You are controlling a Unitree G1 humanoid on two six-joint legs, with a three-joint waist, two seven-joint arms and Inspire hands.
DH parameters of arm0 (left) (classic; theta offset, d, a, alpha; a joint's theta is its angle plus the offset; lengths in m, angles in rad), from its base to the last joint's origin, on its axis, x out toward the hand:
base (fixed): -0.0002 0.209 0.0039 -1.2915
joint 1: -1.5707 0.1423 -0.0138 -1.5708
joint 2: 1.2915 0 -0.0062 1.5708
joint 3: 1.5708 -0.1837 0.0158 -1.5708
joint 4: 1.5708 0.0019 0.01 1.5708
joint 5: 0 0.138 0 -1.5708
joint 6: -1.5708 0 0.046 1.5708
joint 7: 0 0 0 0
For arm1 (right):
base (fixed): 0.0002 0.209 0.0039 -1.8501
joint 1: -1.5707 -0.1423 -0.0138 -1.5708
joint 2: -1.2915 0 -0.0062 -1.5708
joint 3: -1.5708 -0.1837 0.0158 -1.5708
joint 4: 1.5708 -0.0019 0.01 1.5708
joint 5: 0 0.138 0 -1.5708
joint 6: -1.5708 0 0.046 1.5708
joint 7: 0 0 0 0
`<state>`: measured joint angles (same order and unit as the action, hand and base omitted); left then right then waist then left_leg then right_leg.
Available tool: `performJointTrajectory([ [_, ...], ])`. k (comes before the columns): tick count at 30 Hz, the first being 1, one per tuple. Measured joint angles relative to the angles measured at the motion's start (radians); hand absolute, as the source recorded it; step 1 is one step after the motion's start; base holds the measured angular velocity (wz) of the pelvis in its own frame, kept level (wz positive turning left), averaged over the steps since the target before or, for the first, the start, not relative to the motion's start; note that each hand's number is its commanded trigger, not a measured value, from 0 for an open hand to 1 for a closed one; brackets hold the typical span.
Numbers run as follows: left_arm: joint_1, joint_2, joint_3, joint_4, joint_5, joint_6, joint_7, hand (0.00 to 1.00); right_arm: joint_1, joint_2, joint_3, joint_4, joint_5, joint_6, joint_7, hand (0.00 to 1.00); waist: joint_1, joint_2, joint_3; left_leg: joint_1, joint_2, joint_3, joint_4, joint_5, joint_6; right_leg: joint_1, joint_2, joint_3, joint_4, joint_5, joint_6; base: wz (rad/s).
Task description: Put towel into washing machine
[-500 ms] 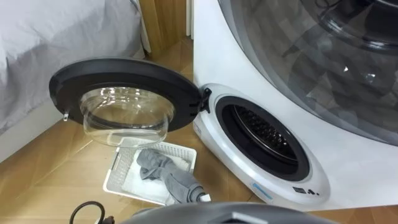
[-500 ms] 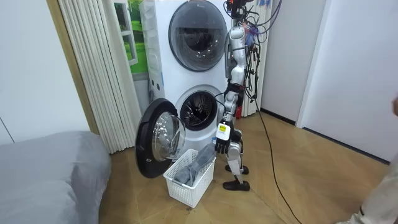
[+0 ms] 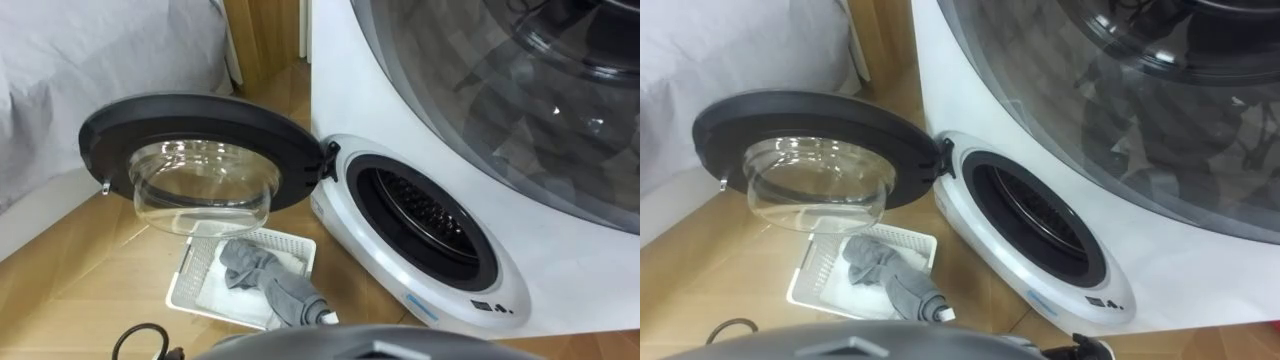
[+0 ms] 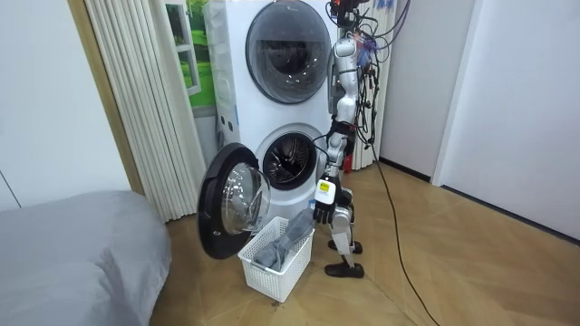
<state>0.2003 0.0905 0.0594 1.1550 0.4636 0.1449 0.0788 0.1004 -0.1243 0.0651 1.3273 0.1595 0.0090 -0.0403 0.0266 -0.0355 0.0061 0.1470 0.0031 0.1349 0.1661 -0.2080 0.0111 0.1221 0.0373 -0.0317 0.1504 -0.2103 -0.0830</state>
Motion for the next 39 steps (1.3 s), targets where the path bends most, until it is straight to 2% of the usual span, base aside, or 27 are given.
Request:
performJointTrajectory([
  [7, -0.01, 0.0, -0.005, -0.001, 0.011, -0.007, 0.0, 0.0, -0.002, -0.002, 0.001, 0.0, 0.003, -0.004, 0.013, 0.0, 0.0, -0.006, 0.0017, -0.01, 0.0, 0.006, 0.001, 0.0, 0.0, -0.011, 0.001, 0.002, 0.002, 0.0, 0.0, 0.0],
  [8, -0.014, 0.001, -0.006, -0.002, 0.01, -0.009, 0.0, 0.0, -0.003, -0.003, 0.002, -0.003, 0.005, -0.008, 0.016, 0.0, 0.0, -0.004, 0.0011, -0.018, 0.0, 0.008, 0.001, 0.0, 0.0, -0.02, 0.001, 0.001, 0.003, 0.001, -0.001, 0.0],
  [10, -0.016, 0.005, -0.007, -0.012, 0.01, -0.013, 0.0, 0.0, -0.003, -0.004, 0.004, -0.01, 0.01, -0.008, 0.021, 0.0, -0.002, -0.004, -0.0055, -0.036, 0.001, 0.005, 0.004, 0.0, 0.0, -0.037, 0.002, 0.001, 0.005, 0.003, -0.001, 0.0],
  [15, -0.043, 0.02, -0.006, -0.025, 0.011, -0.034, 0.01, 0.0, -0.012, -0.005, 0.013, -0.017, 0.008, -0.014, 0.022, 0.0, -0.004, -0.006, -0.0032, -0.068, 0.002, 0.002, 0.007, 0.0, 0.0, -0.063, 0.002, -0.002, 0.003, 0.007, -0.002, 0.01],
  [17, -0.072, 0.023, -0.004, -0.045, 0.011, -0.049, 0.041, 0.0, -0.021, -0.009, 0.024, -0.025, -0.012, -0.029, 0.026, 0.0, -0.008, -0.008, -0.0008, -0.1, 0.001, 0.001, 0.014, 0.0, 0.0, -0.093, 0.002, -0.004, 0.007, 0.008, -0.001, 0.05],
  [19, -0.121, 0.022, -0.006, -0.054, 0.007, -0.08, 0.066, 0.0, -0.043, -0.017, 0.035, -0.025, -0.012, -0.033, 0.031, 0.0, -0.006, -0.004, 0.0039, -0.127, 0.002, 0.002, 0.018, 0.0, 0.0, -0.124, 0.002, -0.006, 0.025, 0.01, -0.001, -0.01],
  [20, -0.154, 0.021, -0.006, -0.055, -0.001, -0.112, 0.082, 0.0, -0.069, -0.02, 0.041, -0.025, -0.015, -0.039, 0.032, 0.0, -0.002, -0.001, 0.0078, -0.141, 0.004, 0.002, 0.021, 0.0, 0.0, -0.147, 0.002, 0.001, 0.04, 0.01, -0.001, -0.15],
  [22, -0.201, 0.019, -0.026, -0.054, -0.003, -0.155, 0.096, 0.0, -0.105, -0.019, 0.055, -0.026, -0.019, -0.064, 0.035, 0.0, -0.008, 0.006, 0.0114, -0.163, 0.004, 0.003, 0.025, 0.0, 0.0, -0.168, 0.003, 0.002, 0.055, 0.01, -0.001, -0.11],
  [26, -0.312, 0.007, -0.098, 0.007, -0.011, -0.238, 0.105, 0.0, -0.179, -0.006, 0.11, -0.031, -0.022, -0.094, 0.069, 0.0, -0.034, 0.007, 0.0127, -0.231, 0.007, 0.022, 0.068, 0.0, 0.001, -0.234, -0.001, 0.005, 0.093, 0.011, 0.0, -0.04],
  [27, -0.331, 0.002, -0.101, 0.016, -0.008, -0.244, 0.104, 0.0, -0.188, -0.004, 0.109, -0.029, -0.025, -0.098, 0.076, 0.0, -0.041, 0.007, 0.0121, -0.246, 0.007, 0.022, 0.083, -0.003, 0.004, -0.244, -0.002, 0.006, 0.097, 0.011, 0.0, 0.0],
  [29, -0.376, -0.018, -0.101, 0.083, 0.004, -0.275, 0.104, 0.0, -0.233, 0.008, 0.109, -0.01, -0.044, -0.107, 0.086, 0.0, -0.05, 0.019, 0.0196, -0.314, 0.019, 0.022, 0.159, -0.022, 0.007, -0.294, 0.003, 0.012, 0.135, 0.011, 0.0, -0.1],
  [31, -0.406, -0.029, -0.103, 0.104, 0.009, -0.281, 0.104, 0.0, -0.263, 0.012, 0.109, -0.009, -0.055, -0.109, 0.087, 0.0, -0.053, 0.026, 0.0242, -0.369, 0.021, 0.02, 0.193, -0.025, 0.008, -0.355, 0.002, 0.007, 0.176, 0.01, 0.0, -0.11],
  [32, -0.42, -0.033, -0.107, 0.113, 0.009, -0.285, 0.104, 0.0, -0.275, 0.012, 0.109, -0.006, -0.069, -0.111, 0.087, 0.0, -0.058, 0.03, 0.0293, -0.407, 0.021, 0.017, 0.215, -0.025, 0.008, -0.393, 0.0, 0.005, 0.197, 0.01, 0.0, 0.0],
  [34, -0.438, -0.033, -0.124, 0.123, 0.007, -0.284, 0.105, 0.0, -0.285, 0.016, 0.11, -0.006, -0.081, -0.114, 0.085, 0.0, -0.063, 0.033, 0.0325, -0.459, 0.022, 0.016, 0.245, -0.027, 0.011, -0.447, 0.0, 0.008, 0.228, 0.01, 0.0, 0.02],
  [36, -0.459, -0.031, -0.145, 0.123, 0.002, -0.284, 0.106, 0.0, -0.301, 0.02, 0.111, -0.007, -0.077, -0.114, 0.081, 0.0, -0.065, 0.036, 0.0409, -0.505, 0.024, 0.018, 0.265, -0.028, 0.013, -0.498, -0.003, -0.001, 0.255, 0.01, 0.001, 0.0],
  [38, -0.502, -0.027, -0.164, 0.123, 0.001, -0.285, 0.115, 0.0, -0.334, 0.029, 0.11, -0.007, -0.077, -0.117, 0.075, 0.0, -0.076, 0.035, 0.0628, -0.569, 0.024, 0.025, 0.289, -0.032, 0.019, -0.572, -0.006, -0.002, 0.298, 0.009, 0.003, 0.0],
  [39, -0.513, -0.027, -0.165, 0.123, 0.001, -0.285, 0.116, 0.0, -0.343, 0.03, 0.11, -0.008, -0.076, -0.117, 0.073, 0.0, -0.077, 0.036, 0.064, -0.591, 0.026, 0.026, 0.299, -0.035, 0.023, -0.594, -0.006, -0.004, 0.306, 0.008, 0.003, -0.06],
])
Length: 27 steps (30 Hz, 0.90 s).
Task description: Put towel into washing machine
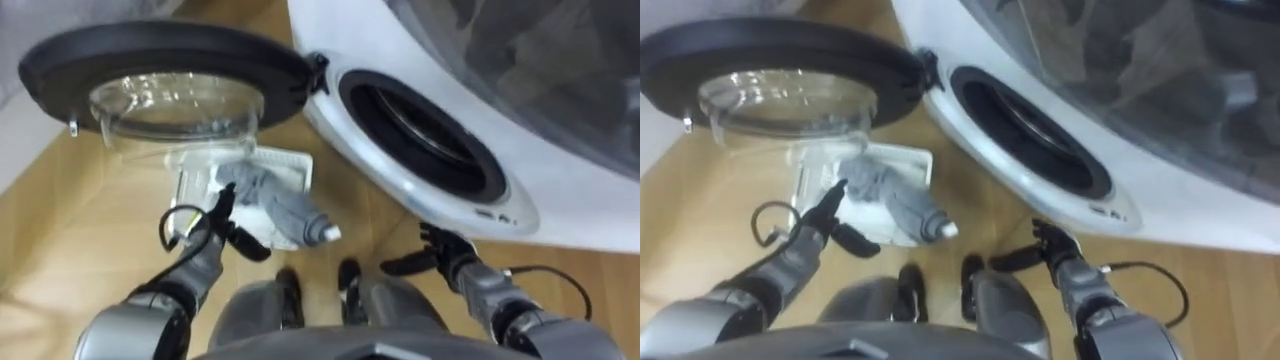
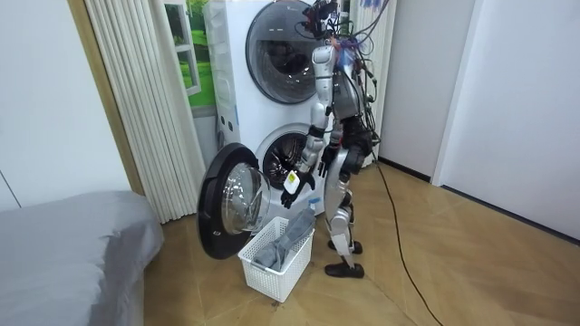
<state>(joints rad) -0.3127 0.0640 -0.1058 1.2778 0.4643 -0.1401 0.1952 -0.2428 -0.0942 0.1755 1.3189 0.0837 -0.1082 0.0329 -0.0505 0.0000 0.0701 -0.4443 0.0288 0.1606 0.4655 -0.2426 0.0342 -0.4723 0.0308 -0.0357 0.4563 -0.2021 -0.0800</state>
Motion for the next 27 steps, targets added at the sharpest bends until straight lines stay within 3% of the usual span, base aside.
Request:
performJointTrajectory([
  [2, -0.044, 0.003, -0.038, 0.0, 0.003, -0.001, 0.014, 0.0, -0.032, 0.006, 0.005, -0.008, 0.005, 0.0, -0.012, 0.0, -0.003, 0.004, 0.0067, -0.081, 0.013, 0.003, 0.043, -0.007, 0.007, -0.079, 0.001, -0.005, 0.035, 0.001, -0.001, -0.03],
  [6, -0.09, 0.006, -0.08, 0.0, 0.008, -0.01, 0.035, 0.0, -0.05, 0.01, 0.027, -0.061, 0.047, 0.001, -0.03, 0.0, -0.004, 0.001, 0.0145, -0.178, 0.012, 0.021, 0.101, -0.015, 0.018, -0.202, -0.01, 0.01, 0.121, -0.006, -0.003, -0.09],
  [9, -0.11, 0.009, -0.113, -0.001, 0.01, -0.012, 0.054, 0.0, -0.054, 0.011, 0.06, -0.088, 0.075, 0.0, -0.03, 0.0, -0.016, 0.002, 0.0155, -0.256, 0.015, 0.026, 0.162, -0.022, 0.024, -0.284, -0.011, 0.019, 0.182, -0.007, -0.001, -0.07],
  [15, -0.166, 0.051, -0.214, -0.002, 0.011, -0.017, 0.099, 0.0, -0.075, 0.01, 0.089, -0.12, 0.196, -0.001, -0.036, 0.0, -0.054, 0.003, 0.0162, -0.423, 0.032, 0.034, 0.27, -0.036, 0.037, -0.447, -0.01, 0.019, 0.278, -0.006, -0.002, -0.02],
  [24, -0.288, 0.091, -0.279, -0.002, 0.143, -0.02, 0.214, 0.0, -0.14, 0.008, 0.15, -0.146, 0.315, -0.009, -0.036, 0.0, -0.088, 0.003, 0.0215, -0.616, 0.055, 0.042, 0.408, -0.069, 0.047, -0.641, -0.007, 0.016, 0.4, -0.021, -0.008, -0.03],
  [27, -0.295, 0.091, -0.319, -0.002, 0.175, -0.02, 0.247, 0.0, -0.137, 0.005, 0.167, -0.168, 0.324, -0.017, -0.036, 0.0, -0.099, 0.003, 0.0235, -0.65, 0.065, 0.04, 0.45, -0.089, 0.048, -0.671, -0.002, 0.014, 0.434, -0.034, -0.008, -0.05],
])
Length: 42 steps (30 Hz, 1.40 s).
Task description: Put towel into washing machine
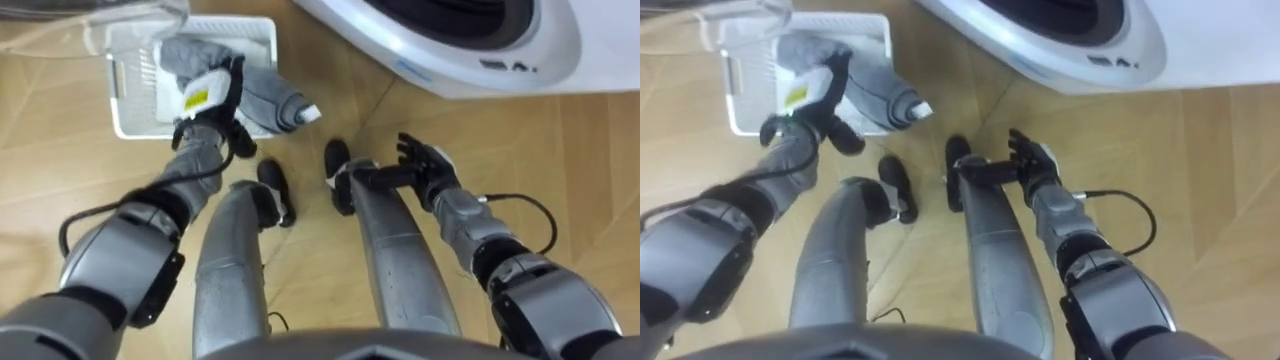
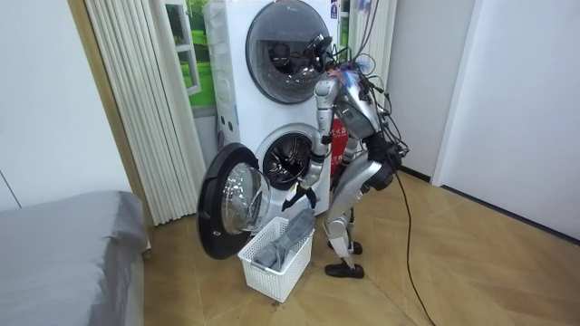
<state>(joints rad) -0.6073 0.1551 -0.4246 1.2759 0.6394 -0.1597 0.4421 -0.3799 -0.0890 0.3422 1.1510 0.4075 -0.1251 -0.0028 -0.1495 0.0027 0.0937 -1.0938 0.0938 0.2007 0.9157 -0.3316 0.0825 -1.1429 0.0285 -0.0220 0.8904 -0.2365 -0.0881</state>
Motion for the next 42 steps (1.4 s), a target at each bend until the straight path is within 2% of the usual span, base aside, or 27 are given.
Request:
performJointTrajectory([
  [3, 0.0, 0.0, -0.044, 0.0, 0.004, 0.0, 0.016, 0.0, 0.0, -0.003, 0.03, -0.016, 0.028, -0.014, 0.007, 0.0, -0.011, -0.001, 0.0009, -0.023, 0.003, 0.001, 0.017, -0.007, 0.0, -0.024, 0.003, 0.003, 0.014, -0.004, 0.001, -0.06],
  [5, 0.0, -0.001, -0.065, 0.0, 0.006, -0.002, 0.019, 0.0, 0.001, -0.002, 0.045, -0.023, 0.041, -0.028, 0.018, 0.0, -0.014, -0.001, 0.0011, -0.046, 0.013, 0.003, 0.028, -0.013, 0.001, -0.046, 0.01, 0.002, 0.016, -0.003, 0.001, -0.1],
  [8, -0.005, -0.002, -0.071, 0.0, 0.021, -0.002, 0.019, 0.0, -0.007, -0.004, 0.057, -0.023, 0.06, -0.037, 0.035, 0.0, -0.014, -0.001, 0.0015, -0.072, 0.02, 0.0, 0.044, -0.022, -0.001, -0.068, 0.016, -0.001, 0.025, -0.006, -0.002, -0.05],
  [12, -0.032, 0.006, -0.098, 0.0, 0.042, -0.003, 0.028, 0.0, -0.031, -0.005, 0.068, -0.02, 0.078, -0.038, 0.041, 0.0, -0.016, -0.002, 0.0017, -0.115, 0.022, -0.01, 0.074, -0.033, -0.001, -0.106, 0.014, -0.011, 0.051, -0.019, -0.005, 0.05],
  [14, -0.048, 0.015, -0.134, 0.0, 0.063, -0.003, 0.042, 0.0, -0.048, -0.005, 0.069, -0.019, 0.077, -0.037, 0.044, 0.0, -0.031, -0.004, 0.0028, -0.137, 0.017, -0.01, 0.085, -0.036, 0.0, -0.13, 0.009, -0.01, 0.07, -0.027, -0.004, 0.06],
  [17, -0.06, 0.024, -0.15, 0.0, 0.065, -0.002, 0.056, 0.0, -0.063, -0.003, 0.077, -0.019, 0.081, -0.038, 0.05, 0.0, -0.045, -0.007, 0.0048, -0.163, 0.022, -0.011, 0.106, -0.046, 0.001, -0.154, 0.012, -0.01, 0.085, -0.031, -0.003, -0.05],
  [20, -0.059, 0.027, -0.173, 0.001, 0.067, -0.001, 0.056, 0.0, -0.072, 0.0, 0.088, -0.019, 0.098, -0.038, 0.049, 0.0, -0.053, -0.012, 0.0075, -0.175, 0.035, -0.013, 0.126, -0.058, 0.002, -0.162, 0.024, -0.01, 0.088, -0.031, -0.002, -0.15],
  [23, -0.06, 0.025, -0.191, 0.002, 0.07, -0.002, 0.055, 0.0, -0.076, 0.007, 0.09, -0.022, 0.099, -0.04, 0.05, 0.0, -0.067, -0.014, 0.0092, -0.186, 0.035, -0.013, 0.127, -0.06, 0.004, -0.173, 0.024, -0.01, 0.088, -0.032, -0.001, -0.02],
  [26, -0.059, 0.028, -0.224, 0.002, 0.07, -0.002, 0.046, 0.0, -0.079, 0.006, 0.09, -0.027, 0.099, -0.04, 0.05, 0.0, -0.067, -0.016, 0.0103, -0.188, 0.035, -0.013, 0.127, -0.062, 0.005, -0.174, 0.024, -0.01, 0.087, -0.033, 0.0, 0.0],
  [30, -0.064, 0.035, -0.229, 0.005, 0.071, -0.003, 0.036, 0.0, -0.093, 0.006, 0.09, -0.02, 0.099, -0.04, 0.051, 0.0, -0.067, -0.016, 0.0104, -0.201, 0.034, -0.014, 0.128, -0.063, 0.005, -0.186, 0.023, -0.01, 0.087, -0.033, 0.001, 0.0],
  [31, -0.069, 0.037, -0.231, 0.014, 0.071, -0.003, 0.03, 0.03, -0.096, 0.006, 0.09, -0.02, 0.099, -0.041, 0.053, 0.0, -0.067, -0.017, 0.0105, -0.207, 0.034, -0.015, 0.129, -0.063, 0.005, -0.19, 0.023, -0.012, 0.087, -0.033, 0.001, 0.0],
  [32, -0.073, 0.038, -0.231, 0.024, 0.071, -0.002, 0.025, 0.68, -0.096, 0.004, 0.089, -0.021, 0.099, -0.04, 0.06, 0.0, -0.067, -0.017, 0.0107, -0.209, 0.033, -0.015, 0.129, -0.063, 0.006, -0.192, 0.022, -0.012, 0.087, -0.033, 0.001, 0.0],
  [33, -0.073, 0.038, -0.231, 0.028, 0.071, -0.002, 0.024, 1.0, -0.096, 0.004, 0.089, -0.021, 0.099, -0.04, 0.064, 0.0, -0.067, -0.017, 0.0107, -0.21, 0.033, -0.015, 0.129, -0.063, 0.006, -0.193, 0.022, -0.012, 0.087, -0.034, 0.002, 0.0],
  [42, -0.099, 0.053, -0.249, 0.029, 0.071, 0.002, 0.011, 1.0, -0.112, 0.004, 0.089, -0.027, 0.105, -0.035, 0.083, 0.0, -0.07, -0.018, 0.0108, -0.236, 0.028, -0.015, 0.133, -0.064, 0.009, -0.221, 0.015, -0.014, 0.098, -0.039, 0.005, 0.01],
])
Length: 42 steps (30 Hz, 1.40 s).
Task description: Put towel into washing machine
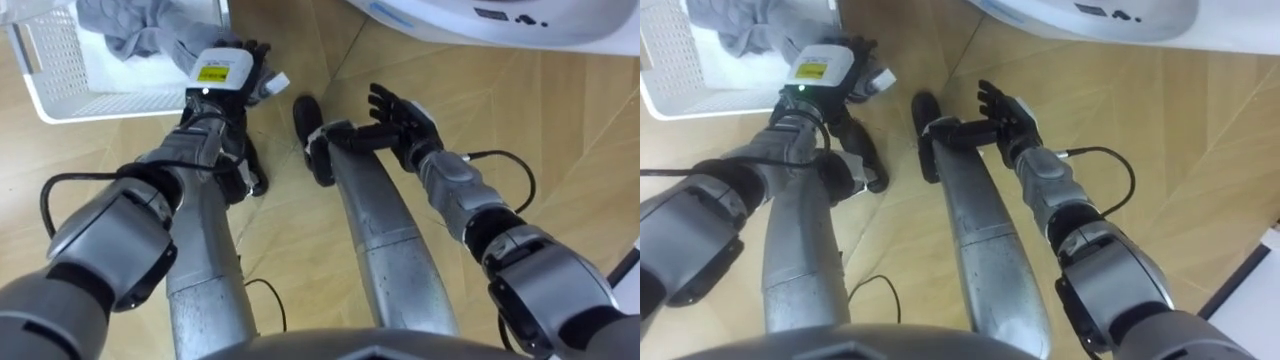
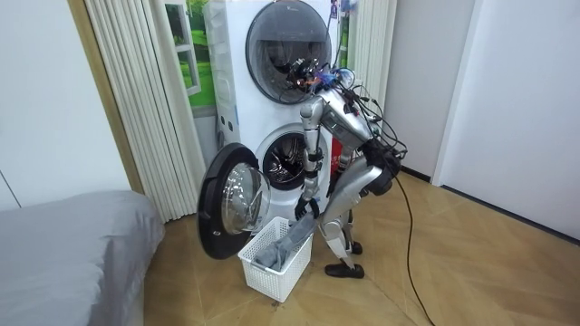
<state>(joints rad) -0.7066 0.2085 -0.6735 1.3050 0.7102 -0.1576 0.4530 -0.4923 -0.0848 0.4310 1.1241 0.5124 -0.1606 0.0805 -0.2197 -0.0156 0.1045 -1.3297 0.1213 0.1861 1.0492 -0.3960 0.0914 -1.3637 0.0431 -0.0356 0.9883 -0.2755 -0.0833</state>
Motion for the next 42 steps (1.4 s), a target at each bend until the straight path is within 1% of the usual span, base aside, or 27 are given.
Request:
performJointTrajectory([
  [3, 0.0, 0.016, 0.0, -0.001, 0.0, 0.004, -0.011, 1.0, 0.001, 0.0, -0.001, -0.003, 0.0, 0.0, 0.0, 0.0, -0.017, 0.0, -0.0003, 0.001, -0.004, 0.0, 0.0, -0.001, 0.003, 0.0, -0.005, -0.001, 0.003, -0.003, 0.002, 0.04],
  [7, 0.001, 0.026, -0.007, -0.001, 0.005, 0.005, -0.027, 1.0, 0.003, -0.002, -0.001, -0.002, 0.004, 0.0, -0.002, 0.0, -0.024, -0.003, -0.002, 0.001, -0.01, 0.0, -0.003, -0.001, 0.005, 0.0, -0.009, 0.002, 0.002, -0.005, 0.006, 0.01],
  [8, 0.001, 0.026, -0.018, -0.001, 0.004, 0.005, -0.03, 1.0, 0.003, -0.002, 0.0, -0.002, 0.014, 0.0, -0.001, 0.0, -0.022, -0.003, -0.0021, 0.002, -0.011, 0.0, -0.003, -0.001, 0.006, 0.0, -0.01, 0.002, 0.002, -0.006, 0.007, 0.0],
  [12, 0.01, 0.026, -0.021, -0.003, 0.004, 0.005, -0.042, 1.0, 0.002, -0.001, 0.001, -0.002, 0.056, 0.0, 0.005, 0.0, -0.021, -0.003, -0.0022, 0.002, -0.012, 0.001, -0.004, -0.002, 0.007, 0.0, -0.011, 0.002, 0.002, -0.006, 0.008, 0.0],
  [15, 0.01, 0.027, -0.04, -0.003, 0.006, 0.005, -0.051, 1.0, 0.001, -0.003, 0.007, 0.002, 0.087, 0.0, 0.007, 0.0, -0.019, -0.003, -0.0023, 0.003, -0.012, 0.002, -0.003, -0.002, 0.007, 0.001, -0.01, 0.004, 0.004, -0.006, 0.008, 0.0],
  [18, 0.012, 0.026, -0.053, -0.003, 0.03, 0.005, -0.056, 1.0, 0.0, -0.002, 0.007, 0.016, 0.118, 0.001, 0.019, 0.0, -0.019, -0.003, -0.0022, 0.007, -0.011, 0.003, 0.005, -0.002, 0.007, 0.003, -0.01, 0.005, 0.015, -0.006, 0.008, 0.0],
  [20, 0.013, 0.025, -0.06, -0.003, 0.029, 0.006, -0.066, 1.0, 0.001, -0.002, 0.008, 0.018, 0.132, 0.008, 0.02, 0.0, -0.018, -0.003, -0.0023, 0.009, -0.012, 0.003, 0.01, -0.002, 0.007, 0.003, -0.01, 0.006, 0.022, -0.007, 0.008, 0.0],
  [25, 0.018, 0.022, -0.058, -0.002, 0.027, 0.006, -0.078, 1.0, 0.007, -0.002, 0.009, 0.018, 0.139, 0.009, 0.022, 0.0, -0.019, -0.003, -0.0023, 0.025, -0.012, 0.004, 0.017, -0.001, 0.006, 0.017, -0.01, 0.008, 0.029, -0.007, 0.007, 0.0],
  [29, 0.046, 0.011, -0.054, 0.0, 0.026, 0.003, -0.088, 1.0, 0.021, -0.001, 0.016, 0.03, 0.107, 0.006, 0.0, 0.0, -0.02, -0.004, -0.0023, 0.075, -0.01, 0.005, 0.011, -0.002, 0.007, 0.068, -0.008, 0.009, 0.021, -0.007, 0.007, -0.01],
  [31, 0.068, 0.007, -0.044, 0.0, 0.025, -0.004, -0.078, 1.0, 0.034, -0.001, 0.017, 0.045, 0.1, 0.005, -0.015, 0.0, -0.017, -0.004, -0.0023, 0.114, -0.009, 0.005, 0.004, -0.003, 0.006, 0.107, -0.007, 0.009, 0.012, -0.007, 0.007, 0.0],
  [34, 0.099, -0.009, -0.03, 0.0, 0.006, -0.013, -0.045, 1.0, 0.07, -0.003, 0.028, 0.053, 0.106, -0.003, -0.038, 0.0, -0.007, -0.003, -0.0023, 0.176, -0.008, 0.004, -0.017, -0.002, 0.005, 0.173, -0.006, 0.006, -0.014, -0.006, 0.007, 0.0],
  [35, 0.107, -0.019, -0.023, 0.0, 0.003, -0.023, -0.032, 1.0, 0.087, -0.006, 0.028, 0.061, 0.107, -0.012, -0.042, 0.0, 0.005, -0.003, -0.0023, 0.203, -0.008, 0.006, -0.032, -0.002, 0.005, 0.2, -0.006, 0.006, -0.029, -0.004, 0.009, 0.0],
  [36, 0.114, -0.022, -0.013, 0.0, -0.002, -0.031, -0.023, 1.0, 0.094, -0.006, 0.028, 0.066, 0.107, -0.015, -0.044, 0.0, 0.011, -0.003, -0.0023, 0.217, -0.008, 0.006, -0.039, -0.001, 0.006, 0.214, -0.007, 0.006, -0.036, -0.003, 0.01, 0.03],
  [38, 0.13, -0.031, 0.018, -0.001, -0.011, -0.064, 0.006, 1.0, 0.122, -0.005, 0.027, 0.07, 0.088, -0.028, -0.054, 0.0, 0.018, -0.003, -0.0023, 0.275, -0.015, 0.012, -0.074, 0.007, 0.009, 0.269, -0.012, 0.007, -0.066, -0.001, 0.013, 0.04],
  [39, 0.131, -0.033, 0.027, -0.001, -0.011, -0.072, 0.013, 1.0, 0.129, -0.005, 0.027, 0.069, 0.077, -0.033, -0.057, 0.0, 0.022, -0.003, -0.0024, 0.289, -0.015, 0.014, -0.085, 0.009, 0.009, 0.283, -0.012, 0.009, -0.076, 0.002, 0.014, -0.07],
  [40, 0.132, -0.037, 0.044, -0.002, -0.018, -0.086, 0.024, 1.0, 0.137, -0.007, 0.027, 0.069, 0.06, -0.039, -0.058, 0.0, 0.033, -0.003, -0.0025, 0.317, -0.015, 0.021, -0.107, 0.013, 0.008, 0.309, -0.016, 0.004, -0.099, 0.008, 0.013, -0.15],
  [41, 0.136, -0.04, 0.062, -0.005, -0.049, -0.098, 0.033, 1.0, 0.141, -0.007, 0.026, 0.07, 0.037, -0.04, -0.057, 0.0, 0.038, -0.002, -0.0025, 0.349, -0.015, 0.031, -0.131, 0.016, 0.008, 0.337, -0.021, 0.0, -0.122, 0.014, 0.014, -0.18],
  [42, 0.141, -0.04, 0.072, -0.011, -0.067, -0.102, 0.04, 1.0, 0.142, -0.007, 0.026, 0.071, 0.025, -0.04, -0.056, 0.0, 0.04, -0.003, -0.0027, 0.366, -0.016, 0.036, -0.142, 0.017, 0.008, 0.352, -0.023, -0.002, -0.132, 0.017, 0.013, -0.2],
])
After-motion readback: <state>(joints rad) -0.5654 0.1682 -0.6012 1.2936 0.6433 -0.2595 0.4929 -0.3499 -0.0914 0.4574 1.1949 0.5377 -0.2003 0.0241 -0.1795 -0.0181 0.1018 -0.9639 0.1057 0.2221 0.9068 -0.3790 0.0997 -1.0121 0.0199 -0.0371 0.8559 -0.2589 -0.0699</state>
